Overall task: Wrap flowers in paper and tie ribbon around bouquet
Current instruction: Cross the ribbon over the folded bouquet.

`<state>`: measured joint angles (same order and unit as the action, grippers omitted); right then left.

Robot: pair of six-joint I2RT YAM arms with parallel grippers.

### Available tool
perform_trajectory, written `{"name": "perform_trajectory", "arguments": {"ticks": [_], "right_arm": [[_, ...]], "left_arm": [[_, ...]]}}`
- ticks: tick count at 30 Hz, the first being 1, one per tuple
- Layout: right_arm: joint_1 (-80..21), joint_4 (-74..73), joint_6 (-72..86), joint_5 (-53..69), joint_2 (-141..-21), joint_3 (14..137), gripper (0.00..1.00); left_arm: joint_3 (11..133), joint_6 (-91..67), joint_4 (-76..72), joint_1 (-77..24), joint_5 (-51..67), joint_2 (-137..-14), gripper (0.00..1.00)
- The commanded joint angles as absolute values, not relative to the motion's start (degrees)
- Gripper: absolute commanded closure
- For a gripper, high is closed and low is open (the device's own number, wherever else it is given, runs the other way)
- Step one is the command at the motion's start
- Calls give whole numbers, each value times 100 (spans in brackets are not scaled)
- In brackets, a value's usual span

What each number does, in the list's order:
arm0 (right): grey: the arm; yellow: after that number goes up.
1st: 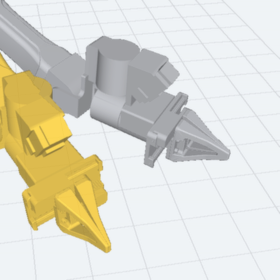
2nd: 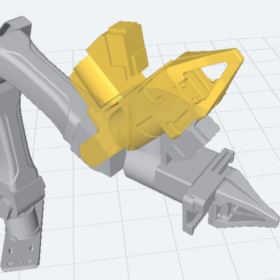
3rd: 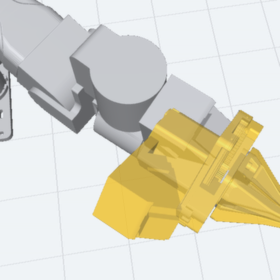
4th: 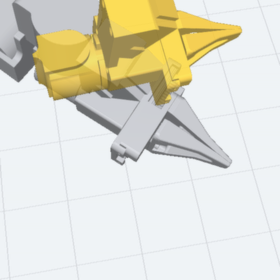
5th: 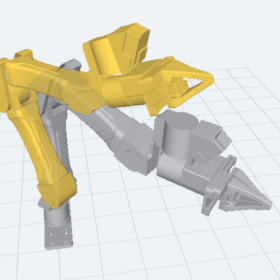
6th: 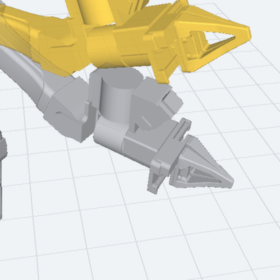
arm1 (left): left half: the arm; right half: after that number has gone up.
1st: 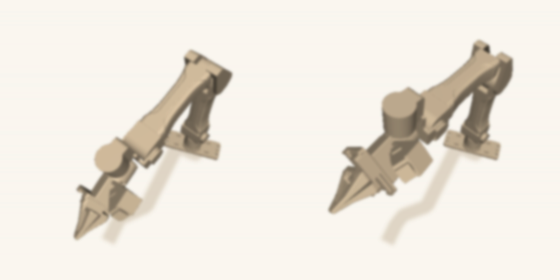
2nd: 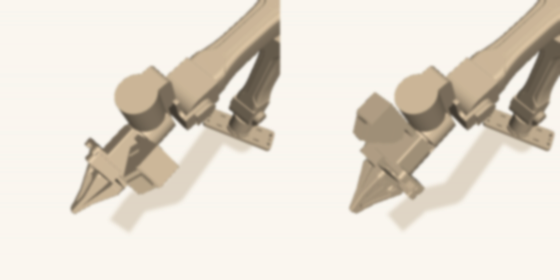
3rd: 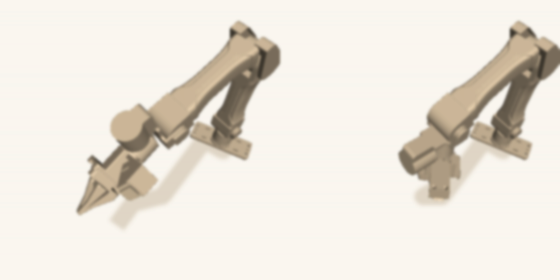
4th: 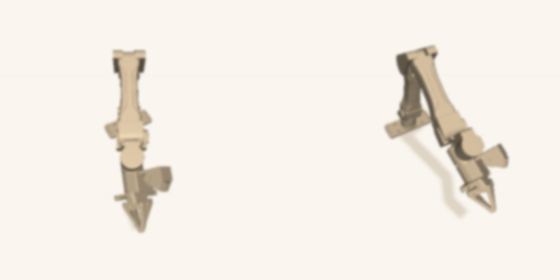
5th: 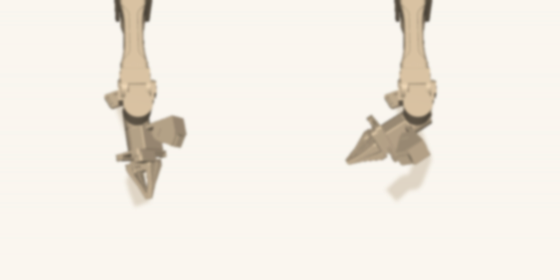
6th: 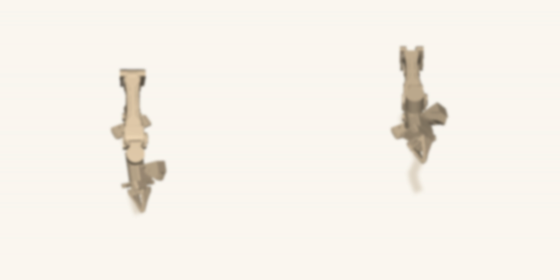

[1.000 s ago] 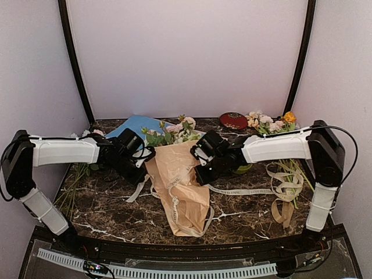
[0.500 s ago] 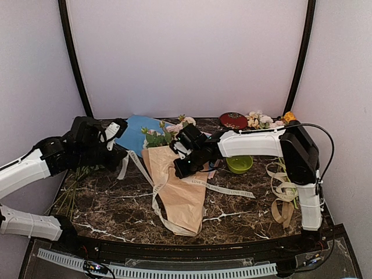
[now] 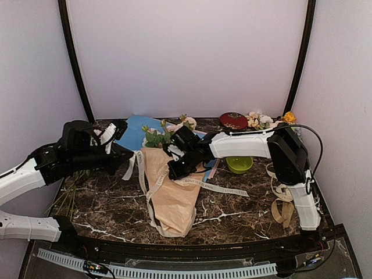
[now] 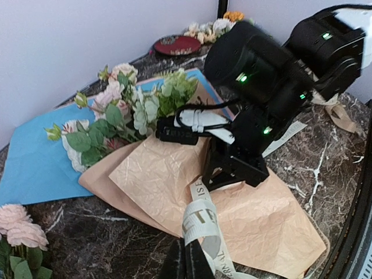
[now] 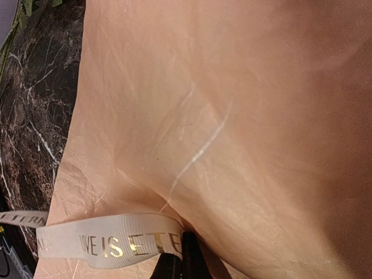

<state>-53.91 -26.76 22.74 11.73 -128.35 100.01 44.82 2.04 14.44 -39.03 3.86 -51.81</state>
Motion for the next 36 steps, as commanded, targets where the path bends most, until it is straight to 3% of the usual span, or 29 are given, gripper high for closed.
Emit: {"name": "perform_trajectory", "arguments": {"ticks": [1,10,21,26,36], "right_arm": [[-5532,-2495,2079,1244,-12316,9633,100],[-5647,-2109,2225,1325,-11762,8897,100],[-5819,-2360,2147,1265,-11653,8965,100],[-6243,-2640,1833,1357,-10764,8613,100],[-6926,-3212,2301,1706,-7932,6397,100]], "left_arm": [[4462,-164,1061,-3911,490,-6201,100],[5360,-314,872,-3905,1254,-8653,100],[5992,-378,1794,-3825,1129,-10216,100],[5858,-487,1731,-3727,1088,-10625,100],[5969,-469,1833,-3656,1018,-10881,100]]}}
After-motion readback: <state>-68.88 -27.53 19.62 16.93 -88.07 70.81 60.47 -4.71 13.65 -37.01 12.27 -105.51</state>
